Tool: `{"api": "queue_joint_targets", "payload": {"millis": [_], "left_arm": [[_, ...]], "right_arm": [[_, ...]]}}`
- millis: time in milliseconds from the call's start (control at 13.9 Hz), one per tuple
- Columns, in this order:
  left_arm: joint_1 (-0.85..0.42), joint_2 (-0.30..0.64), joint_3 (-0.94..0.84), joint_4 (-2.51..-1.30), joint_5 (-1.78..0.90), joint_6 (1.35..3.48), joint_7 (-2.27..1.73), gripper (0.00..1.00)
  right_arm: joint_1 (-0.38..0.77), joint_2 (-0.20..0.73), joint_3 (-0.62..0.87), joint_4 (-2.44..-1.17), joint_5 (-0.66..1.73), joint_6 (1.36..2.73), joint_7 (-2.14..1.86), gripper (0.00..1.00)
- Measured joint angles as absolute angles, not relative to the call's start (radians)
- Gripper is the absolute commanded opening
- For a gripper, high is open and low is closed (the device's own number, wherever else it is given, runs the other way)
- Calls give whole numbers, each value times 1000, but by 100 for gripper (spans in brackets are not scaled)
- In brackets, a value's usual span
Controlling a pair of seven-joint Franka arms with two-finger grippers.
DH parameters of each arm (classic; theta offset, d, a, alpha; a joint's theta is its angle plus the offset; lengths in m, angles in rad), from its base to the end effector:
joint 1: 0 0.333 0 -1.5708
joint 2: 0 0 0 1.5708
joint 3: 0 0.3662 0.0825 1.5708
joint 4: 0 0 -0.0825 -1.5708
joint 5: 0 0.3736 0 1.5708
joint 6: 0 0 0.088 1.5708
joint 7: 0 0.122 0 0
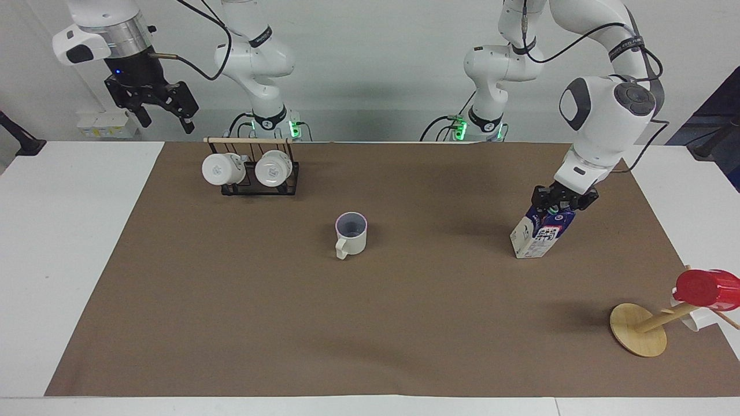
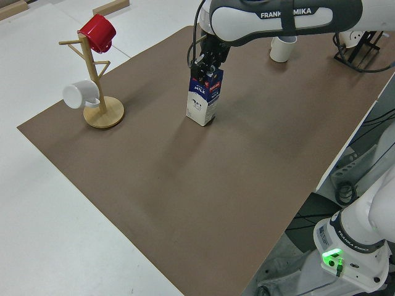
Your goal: Place cup and milk on table
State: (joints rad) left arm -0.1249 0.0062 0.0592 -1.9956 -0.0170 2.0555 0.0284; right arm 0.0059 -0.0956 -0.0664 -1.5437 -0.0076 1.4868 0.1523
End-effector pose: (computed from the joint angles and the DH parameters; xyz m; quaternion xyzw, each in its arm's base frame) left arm 0.5518 -0.0375 0.5005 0.9987 -0.0433 0.0267 0.0079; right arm 0.4995 -0.0335 0.7144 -0.9941 0.1065 -0.0193 0.0003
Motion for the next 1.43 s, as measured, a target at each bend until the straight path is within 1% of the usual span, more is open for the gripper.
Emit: {"api": "queue_joint_targets", "payload": {"millis": [143,287,430,717,932,1076,1435], "left_arm": [[-133,-5,52,-1988,-17,2049,22,44],[-178,-14,49,-1978,-17,2043,-24,44],[-244,-15,44,-1971,-17,2043,-93,44],[-392,-12,37,-1936,-17,2045,-227,45],[-494,7,36,-1896,-17,2045,-332,45],[-553,46,35,-1864,-17,2045,-415,45],[-665,208,36,-1744,-17,2079,-554,46]], "right_arm": [[8,-97,-63,-1545,-9,1487,150,100],[8,-97,-60,-1539,-20,1468,145,100],[7,-98,-62,-1529,-22,1436,133,100],[6,-98,-66,-1530,-25,1432,55,100],[6,-97,-66,-1532,-25,1432,50,100],[7,-97,-66,-1534,-25,1432,50,100],[7,-98,-65,-1537,-25,1432,50,100]]}}
